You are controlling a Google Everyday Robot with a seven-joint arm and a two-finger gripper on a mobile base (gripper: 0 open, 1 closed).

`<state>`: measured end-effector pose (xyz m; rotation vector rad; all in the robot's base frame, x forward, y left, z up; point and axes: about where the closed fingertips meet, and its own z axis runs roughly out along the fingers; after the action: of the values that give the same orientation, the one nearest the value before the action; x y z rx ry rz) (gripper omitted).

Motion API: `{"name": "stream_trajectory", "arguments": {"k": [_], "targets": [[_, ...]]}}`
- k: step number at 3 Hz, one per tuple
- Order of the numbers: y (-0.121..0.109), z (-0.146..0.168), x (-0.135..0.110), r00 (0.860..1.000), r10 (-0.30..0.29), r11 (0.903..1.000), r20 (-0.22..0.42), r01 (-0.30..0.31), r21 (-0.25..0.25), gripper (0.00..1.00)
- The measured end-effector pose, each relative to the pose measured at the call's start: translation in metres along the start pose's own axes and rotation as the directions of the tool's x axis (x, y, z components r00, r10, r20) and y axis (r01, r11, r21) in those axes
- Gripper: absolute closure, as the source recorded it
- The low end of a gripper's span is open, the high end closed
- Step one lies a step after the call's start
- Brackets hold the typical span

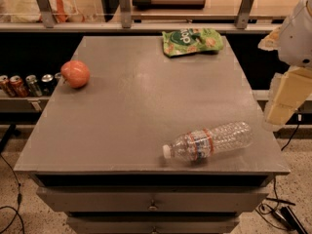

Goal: Move water bottle near green rice chip bag

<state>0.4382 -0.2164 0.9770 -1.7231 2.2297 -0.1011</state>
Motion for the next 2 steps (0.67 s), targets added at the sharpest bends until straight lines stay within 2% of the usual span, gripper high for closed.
{"name": "stream_trajectory", "arguments": {"k": [1,2], "targets": [[0.000,0.000,0.000,1.000,0.000,1.0000,0.000,0.000,0.000,0.00],[0.004,0.015,-0.006,0.997,-0.073,0.9965,-0.016,0.072,-0.043,0.00]]}}
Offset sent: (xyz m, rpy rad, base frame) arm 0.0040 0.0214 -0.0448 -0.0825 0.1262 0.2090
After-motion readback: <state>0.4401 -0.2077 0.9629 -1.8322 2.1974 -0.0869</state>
